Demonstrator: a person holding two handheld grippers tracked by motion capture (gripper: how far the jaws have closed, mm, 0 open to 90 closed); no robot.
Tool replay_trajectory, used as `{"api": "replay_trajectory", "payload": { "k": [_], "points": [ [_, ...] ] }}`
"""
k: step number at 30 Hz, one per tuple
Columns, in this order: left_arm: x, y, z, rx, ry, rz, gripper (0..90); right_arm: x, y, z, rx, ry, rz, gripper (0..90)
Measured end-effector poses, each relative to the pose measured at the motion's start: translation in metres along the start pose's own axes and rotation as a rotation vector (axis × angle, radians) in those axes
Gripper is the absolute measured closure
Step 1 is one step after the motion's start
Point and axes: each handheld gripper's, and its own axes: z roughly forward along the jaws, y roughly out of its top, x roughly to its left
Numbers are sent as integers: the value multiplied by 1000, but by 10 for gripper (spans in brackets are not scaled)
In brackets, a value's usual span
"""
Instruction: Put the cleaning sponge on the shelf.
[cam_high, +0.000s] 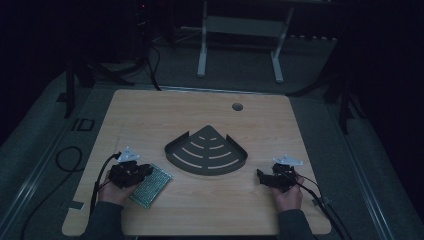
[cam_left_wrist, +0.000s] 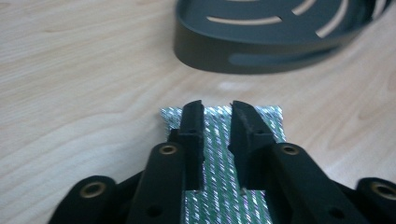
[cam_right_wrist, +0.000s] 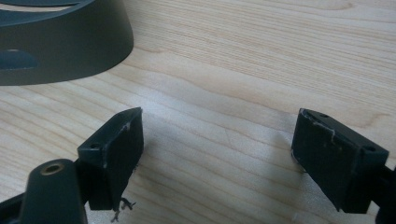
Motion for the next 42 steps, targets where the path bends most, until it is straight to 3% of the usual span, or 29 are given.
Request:
{"api": "replay_trajectory", "payload": {
  "k": [9,16,21,33,35,42],
  "points": [
    [-10,-9,1,67,-8,35,896,0,0,0,0,0,0,165],
    [-19,-14,5,117,-8,68,900,0,0,0,0,0,-1,165],
    [-20,-17,6,129,-5,67,900,0,0,0,0,0,0,165],
    [-6,-9,12,139,2,83,900,0,0,0,0,0,0,165],
    [2,-2,17,149,3,102,900,0,0,0,0,0,-1,165],
    [13,6,22,151,8,108,900,0,0,0,-1,0,0,165]
  ]
}}
